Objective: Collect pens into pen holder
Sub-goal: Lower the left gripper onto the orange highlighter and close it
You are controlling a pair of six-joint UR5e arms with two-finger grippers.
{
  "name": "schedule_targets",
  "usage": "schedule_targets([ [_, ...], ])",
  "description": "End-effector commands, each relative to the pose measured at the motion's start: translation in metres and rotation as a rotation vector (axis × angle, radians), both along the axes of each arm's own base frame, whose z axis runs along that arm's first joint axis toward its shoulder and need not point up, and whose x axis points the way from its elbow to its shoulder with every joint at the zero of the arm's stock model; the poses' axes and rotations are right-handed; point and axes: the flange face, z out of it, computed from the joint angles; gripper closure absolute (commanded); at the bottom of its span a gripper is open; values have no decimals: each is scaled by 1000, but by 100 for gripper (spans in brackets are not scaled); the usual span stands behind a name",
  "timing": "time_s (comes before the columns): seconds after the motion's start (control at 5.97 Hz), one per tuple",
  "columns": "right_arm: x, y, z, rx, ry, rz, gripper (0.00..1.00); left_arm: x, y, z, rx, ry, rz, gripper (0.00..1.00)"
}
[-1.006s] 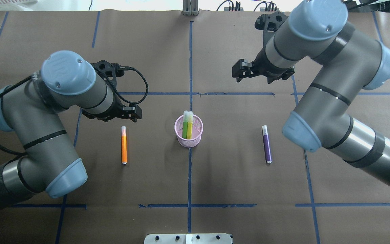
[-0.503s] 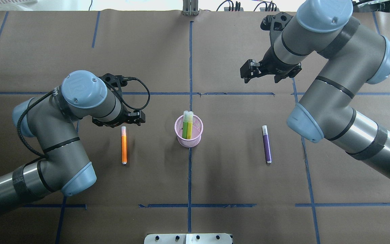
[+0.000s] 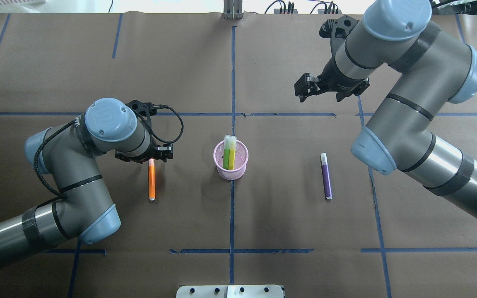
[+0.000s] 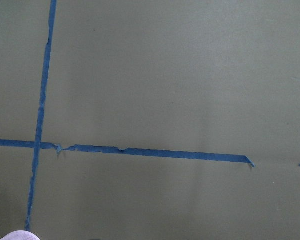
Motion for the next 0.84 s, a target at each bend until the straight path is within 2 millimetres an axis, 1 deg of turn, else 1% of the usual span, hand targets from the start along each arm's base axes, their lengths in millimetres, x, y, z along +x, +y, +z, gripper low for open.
schedule_targets([
  [0.0, 0, 1, 2, -2, 2, 0, 0, 4, 4, 6, -5, -9, 9, 41],
  [0.17, -1, 1, 2, -2, 2, -1, 0, 8, 9, 6, -5, -9, 18, 43],
  [0.34, -1, 1, 3, -3, 3, 1, 0, 11, 11, 6, -9, -10, 19, 50],
  [0.67, -1, 1, 4, -5, 3, 0, 0, 12, 12, 8, -12, -13, 22, 72],
])
